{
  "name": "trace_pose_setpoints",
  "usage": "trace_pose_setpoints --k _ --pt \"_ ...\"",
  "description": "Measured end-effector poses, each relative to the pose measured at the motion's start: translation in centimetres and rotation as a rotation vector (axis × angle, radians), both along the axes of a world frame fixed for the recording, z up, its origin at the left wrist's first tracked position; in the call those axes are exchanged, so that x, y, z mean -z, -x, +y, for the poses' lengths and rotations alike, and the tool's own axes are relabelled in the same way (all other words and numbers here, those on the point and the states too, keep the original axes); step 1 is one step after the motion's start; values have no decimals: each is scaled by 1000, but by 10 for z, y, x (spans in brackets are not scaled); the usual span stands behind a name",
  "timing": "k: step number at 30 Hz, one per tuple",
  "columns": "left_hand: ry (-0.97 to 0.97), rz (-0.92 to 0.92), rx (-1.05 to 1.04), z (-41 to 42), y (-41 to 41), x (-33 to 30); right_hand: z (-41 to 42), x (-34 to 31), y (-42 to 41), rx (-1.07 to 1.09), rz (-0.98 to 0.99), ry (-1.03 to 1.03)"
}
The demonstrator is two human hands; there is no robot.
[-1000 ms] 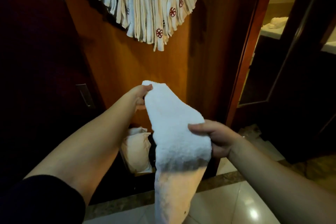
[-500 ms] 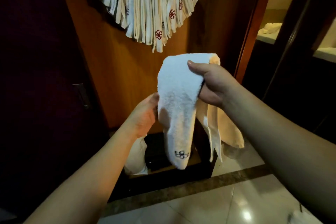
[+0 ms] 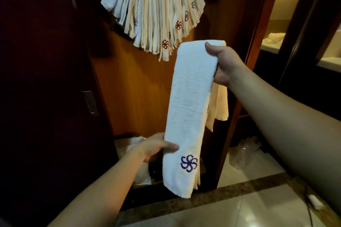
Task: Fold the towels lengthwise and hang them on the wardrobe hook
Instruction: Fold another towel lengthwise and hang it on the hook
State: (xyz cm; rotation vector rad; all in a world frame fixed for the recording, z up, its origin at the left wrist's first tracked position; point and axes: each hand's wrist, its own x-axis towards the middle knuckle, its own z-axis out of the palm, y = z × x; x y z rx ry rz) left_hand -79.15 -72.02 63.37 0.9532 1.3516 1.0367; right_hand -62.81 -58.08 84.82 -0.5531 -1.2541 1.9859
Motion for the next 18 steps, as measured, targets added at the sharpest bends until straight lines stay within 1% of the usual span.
trace_pose_setpoints --k 3,5,7,9,11,13,15,16,17,18 --pt "105 -32 12 -12 -1 30 7 3 -1 46 0 28" --pt "143 -91 -4 -18 3 45 10 4 -2 72 15 42" --pt "160 -145 -98 -20 6 53 11 2 -2 87 29 47" --pt "130 -146 -202 -18 9 55 10 -1 1 92 54 57" --pt "71 -104 -308 -13 12 48 7 -5 6 98 75 55" --pt "-13 -16 -502 -5 14 34 3 -11 13 95 102 31" --pt "-179 118 -770 -2 9 9 -2 -18 22 93 101 -35" --pt "-295 151 -851 -1 3 -7 -3 -22 29 101 84 -89" --pt "-409 150 -850 -1 -7 -25 -6 -26 35 107 48 -159" --pt "-507 126 -784 -2 -21 -45 -7 -30 41 133 0 -236"
